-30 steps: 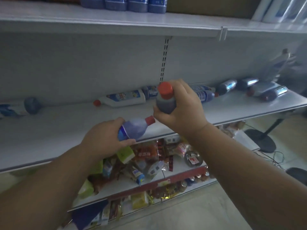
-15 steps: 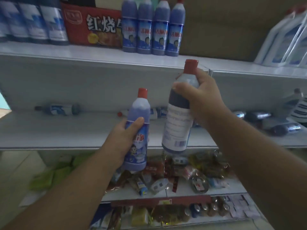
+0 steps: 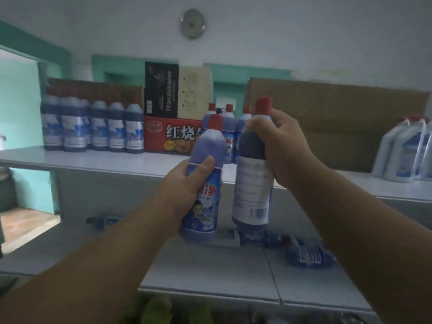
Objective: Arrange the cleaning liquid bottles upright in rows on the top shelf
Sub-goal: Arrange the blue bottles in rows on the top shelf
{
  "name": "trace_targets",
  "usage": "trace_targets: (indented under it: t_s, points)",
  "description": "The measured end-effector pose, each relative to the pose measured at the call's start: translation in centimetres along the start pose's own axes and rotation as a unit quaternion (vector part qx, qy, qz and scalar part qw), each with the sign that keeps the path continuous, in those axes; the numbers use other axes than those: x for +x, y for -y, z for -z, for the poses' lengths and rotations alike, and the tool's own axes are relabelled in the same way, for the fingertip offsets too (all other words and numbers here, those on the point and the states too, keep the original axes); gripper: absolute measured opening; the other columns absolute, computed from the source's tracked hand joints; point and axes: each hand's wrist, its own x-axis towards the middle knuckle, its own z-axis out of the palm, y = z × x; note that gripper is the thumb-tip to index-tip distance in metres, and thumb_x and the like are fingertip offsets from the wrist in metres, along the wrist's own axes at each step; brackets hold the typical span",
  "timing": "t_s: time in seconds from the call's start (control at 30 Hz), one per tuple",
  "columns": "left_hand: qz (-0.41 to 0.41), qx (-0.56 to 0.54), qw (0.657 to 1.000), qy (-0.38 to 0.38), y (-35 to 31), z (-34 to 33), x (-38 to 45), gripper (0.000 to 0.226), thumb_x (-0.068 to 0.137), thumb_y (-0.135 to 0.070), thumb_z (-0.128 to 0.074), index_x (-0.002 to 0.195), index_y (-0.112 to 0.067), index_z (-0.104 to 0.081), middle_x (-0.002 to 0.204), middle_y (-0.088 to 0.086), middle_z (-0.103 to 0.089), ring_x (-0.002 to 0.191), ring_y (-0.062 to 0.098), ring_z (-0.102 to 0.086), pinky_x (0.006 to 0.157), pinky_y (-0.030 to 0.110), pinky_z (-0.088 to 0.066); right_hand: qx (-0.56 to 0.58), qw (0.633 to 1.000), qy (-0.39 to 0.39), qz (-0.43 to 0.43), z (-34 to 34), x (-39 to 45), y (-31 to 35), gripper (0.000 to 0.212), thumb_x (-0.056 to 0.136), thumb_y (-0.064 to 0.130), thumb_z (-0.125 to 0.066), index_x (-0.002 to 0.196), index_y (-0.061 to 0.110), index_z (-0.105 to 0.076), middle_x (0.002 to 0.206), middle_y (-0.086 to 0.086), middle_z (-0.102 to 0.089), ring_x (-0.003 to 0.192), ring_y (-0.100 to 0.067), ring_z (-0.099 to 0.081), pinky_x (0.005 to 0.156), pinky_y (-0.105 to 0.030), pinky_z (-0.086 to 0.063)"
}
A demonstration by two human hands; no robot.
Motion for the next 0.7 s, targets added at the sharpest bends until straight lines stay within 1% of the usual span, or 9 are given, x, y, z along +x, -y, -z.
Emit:
trace_targets:
  t_s: [0.13,0.23,0.3,0.37,0.43,0.47,0.5,0.6,0.7]
  points:
    - [-0.034,0.064,0.997,-0.002,-0.9,0.8,5.0,0.076,0.055,-0.080,-0.074,0.108,-0.026,-0.065,0.091,0.004,-0.077,0.083,0.026,-0.075,0.081,0.048,-0.060,-0.073,0.996,-0.046,0.028,-0.9,4.3,-1.0,0.011,0.085,0.023,-0.062,0.075,0.019,-0.064,0.058,0.009,-0.060,0.061,-0.013,-0.059,0.058,-0.032,-0.050]
    - [-0.054,0.062,0.997,0.008,-1.4,0.6,9.1,0.069,0.055,-0.071,-0.068,0.107,-0.026,-0.065,0.091,0.003,-0.077,0.083,0.024,-0.075,0.079,0.045,-0.060,-0.127,0.987,-0.089,0.035,-1.4,7.8,-2.4,0.016,0.085,0.026,-0.062,0.083,0.010,-0.066,0.067,-0.004,-0.063,0.064,-0.015,-0.058,0.061,-0.035,-0.052]
    - [-0.068,0.069,0.995,0.016,-1.5,0.2,11.8,0.056,0.068,-0.063,-0.068,0.109,-0.026,-0.064,0.092,0.001,-0.076,0.084,0.021,-0.074,0.074,0.038,-0.060,-0.140,0.984,-0.111,0.030,-1.5,9.7,-3.5,0.017,0.086,0.024,-0.063,0.085,0.008,-0.065,0.068,-0.004,-0.061,0.063,-0.015,-0.056,0.060,-0.031,-0.048]
    - [-0.070,0.074,0.995,0.018,-1.3,-0.2,14.6,0.047,0.075,-0.060,-0.068,0.110,-0.029,-0.062,0.095,-0.001,-0.074,0.084,0.018,-0.073,0.071,0.035,-0.059,-0.159,0.979,-0.122,0.024,-1.5,11.3,-4.6,0.014,0.088,0.024,-0.063,0.083,0.011,-0.063,0.068,0.000,-0.059,0.060,-0.012,-0.053,0.055,-0.023,-0.044]
    - [-0.064,0.085,0.994,0.020,-0.7,-0.7,17.2,0.066,0.064,-0.072,-0.067,0.115,-0.031,-0.061,0.101,-0.001,-0.073,0.090,0.022,-0.072,0.080,0.042,-0.059,-0.202,0.970,-0.133,0.022,-1.3,12.5,-5.7,0.012,0.090,0.026,-0.061,0.083,0.015,-0.061,0.067,0.004,-0.056,0.057,-0.008,-0.049,0.048,-0.015,-0.039]
    - [-0.056,0.090,0.994,0.019,-0.4,-1.0,18.1,0.074,0.060,-0.075,-0.067,0.118,-0.031,-0.060,0.103,-0.001,-0.072,0.093,0.023,-0.071,0.084,0.046,-0.058,-0.219,0.965,-0.140,0.020,-1.2,12.9,-6.3,0.013,0.091,0.026,-0.059,0.082,0.017,-0.059,0.066,0.005,-0.055,0.056,-0.007,-0.048,0.046,-0.016,-0.037]
    - [-0.051,0.091,0.994,0.018,0.1,-1.3,19.0,0.071,0.063,-0.073,-0.068,0.119,-0.032,-0.059,0.104,-0.001,-0.072,0.095,0.024,-0.070,0.085,0.047,-0.058,-0.230,0.962,-0.147,0.018,-1.0,13.4,-6.9,0.015,0.091,0.027,-0.057,0.080,0.017,-0.057,0.066,0.006,-0.053,0.056,-0.007,-0.046,0.048,-0.020,-0.036]
    - [-0.047,0.078,0.996,0.007,1.2,-2.3,20.8,0.039,0.081,-0.057,-0.070,0.109,-0.032,-0.060,0.100,-0.003,-0.072,0.091,0.019,-0.069,0.076,0.036,-0.056,-0.239,0.958,-0.160,0.004,-0.1,14.3,-8.6,0.016,0.093,0.027,-0.051,0.081,0.018,-0.056,0.069,0.005,-0.055,0.060,-0.009,-0.048,0.054,-0.027,-0.033]
    - [-0.041,0.091,0.995,-0.005,2.0,-3.3,21.6,0.046,0.083,-0.058,-0.066,0.119,-0.030,-0.058,0.106,-0.003,-0.069,0.093,0.017,-0.066,0.064,0.027,-0.050,-0.230,0.961,-0.151,-0.015,0.8,14.7,-10.0,0.014,0.096,0.027,-0.049,0.085,0.019,-0.055,0.072,0.005,-0.055,0.062,-0.009,-0.049,0.055,-0.026,-0.035]
